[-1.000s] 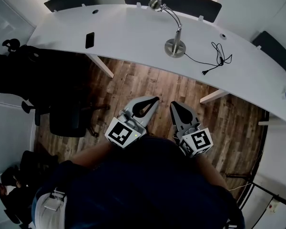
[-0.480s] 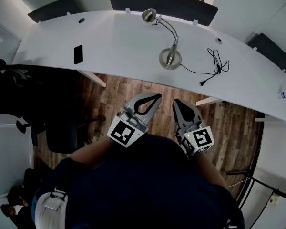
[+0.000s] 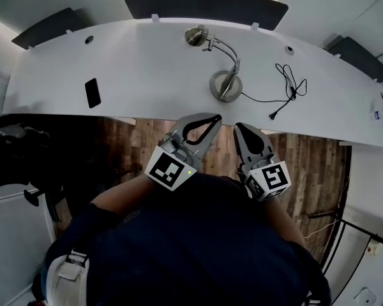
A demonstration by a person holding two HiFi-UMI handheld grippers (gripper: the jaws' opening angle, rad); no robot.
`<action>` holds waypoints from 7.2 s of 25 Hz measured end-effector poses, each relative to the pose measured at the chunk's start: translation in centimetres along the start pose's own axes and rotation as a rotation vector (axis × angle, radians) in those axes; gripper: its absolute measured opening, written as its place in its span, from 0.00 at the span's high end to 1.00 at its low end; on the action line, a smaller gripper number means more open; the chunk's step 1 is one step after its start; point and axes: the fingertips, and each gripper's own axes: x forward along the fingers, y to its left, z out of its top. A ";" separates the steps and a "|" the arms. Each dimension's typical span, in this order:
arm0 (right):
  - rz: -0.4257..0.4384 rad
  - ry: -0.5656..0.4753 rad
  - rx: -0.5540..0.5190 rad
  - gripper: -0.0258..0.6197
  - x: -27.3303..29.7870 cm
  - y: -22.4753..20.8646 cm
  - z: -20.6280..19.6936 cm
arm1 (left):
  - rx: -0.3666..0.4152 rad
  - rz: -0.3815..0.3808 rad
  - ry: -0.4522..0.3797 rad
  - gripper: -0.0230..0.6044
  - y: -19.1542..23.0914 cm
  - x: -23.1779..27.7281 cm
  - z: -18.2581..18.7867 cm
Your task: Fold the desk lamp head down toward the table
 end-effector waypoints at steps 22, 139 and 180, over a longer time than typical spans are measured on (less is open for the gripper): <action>0.102 0.025 -0.015 0.94 5.7 -10.5 0.3 | 0.066 0.229 0.099 0.96 6.1 7.3 -0.4; 0.025 0.245 -0.198 0.77 19.5 -18.0 -8.7 | 0.099 0.470 0.658 0.85 19.0 11.2 -25.5; 0.163 -0.010 -0.063 0.93 6.0 -6.2 4.1 | -0.111 0.161 0.214 0.95 6.5 6.8 -3.0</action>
